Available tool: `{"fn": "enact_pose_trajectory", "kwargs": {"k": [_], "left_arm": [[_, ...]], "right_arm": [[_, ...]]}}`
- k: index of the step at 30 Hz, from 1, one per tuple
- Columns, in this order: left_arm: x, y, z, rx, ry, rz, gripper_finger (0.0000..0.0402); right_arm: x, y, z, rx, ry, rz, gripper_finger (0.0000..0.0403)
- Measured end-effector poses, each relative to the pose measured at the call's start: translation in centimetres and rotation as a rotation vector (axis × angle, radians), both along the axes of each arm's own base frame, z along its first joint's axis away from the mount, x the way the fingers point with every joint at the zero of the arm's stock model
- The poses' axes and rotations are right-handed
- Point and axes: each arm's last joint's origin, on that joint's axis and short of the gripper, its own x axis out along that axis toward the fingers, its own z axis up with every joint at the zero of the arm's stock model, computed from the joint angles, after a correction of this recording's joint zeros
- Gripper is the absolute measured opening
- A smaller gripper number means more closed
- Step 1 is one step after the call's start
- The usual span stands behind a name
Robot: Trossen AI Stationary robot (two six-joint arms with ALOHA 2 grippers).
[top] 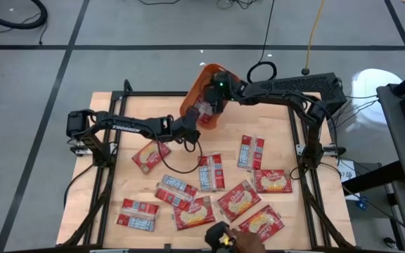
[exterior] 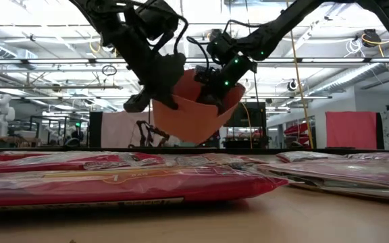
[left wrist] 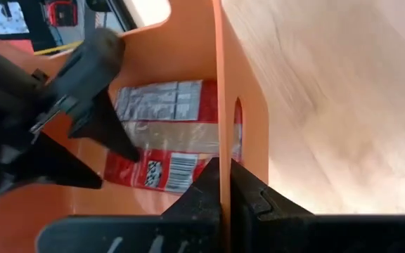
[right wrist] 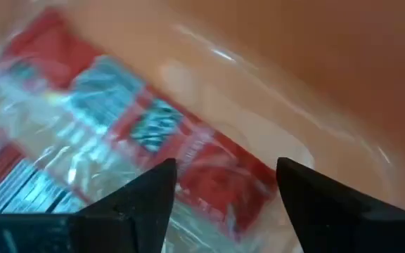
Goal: Sort popcorn bags into baskets
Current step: Put the red popcorn bag into the orange bin
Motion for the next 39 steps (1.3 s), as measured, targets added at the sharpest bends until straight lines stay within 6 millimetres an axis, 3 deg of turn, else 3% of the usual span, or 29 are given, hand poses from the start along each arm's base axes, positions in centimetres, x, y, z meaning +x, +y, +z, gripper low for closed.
{"fn": "enact_pose_trajectory", "kwargs": {"k": [4,16,21,33,39], "left_arm": [[-0.1,-0.2,-0.1,0.029,0.033,-0.008,0.0003],[-0.1,0.1,0.1,0.039,0.006,0.041,0.0004],[-0.1,0.1,0.1,0.037,-0.011,0.058,0.0003],[0.6,-0.1,0.8,0.082,-0.067,0.021,0.0003],[0.7,-0.3,0.9,0.105,-0.068,0.01,0.0004]], "right_arm": [[0.7,0.7,0.2,-0.048,-0.022,-0.069,0.0242],[-0.5,0.8,1.3,0.14,-0.126,-0.283,0.0242],[-0.7,0.9,2.3,0.071,-0.148,-0.379,0.0242],[-0.9,0.8,1.3,0.182,-0.14,-0.393,0.024],[-0.7,0.6,0.7,0.259,-0.148,-0.344,0.0206]]}}
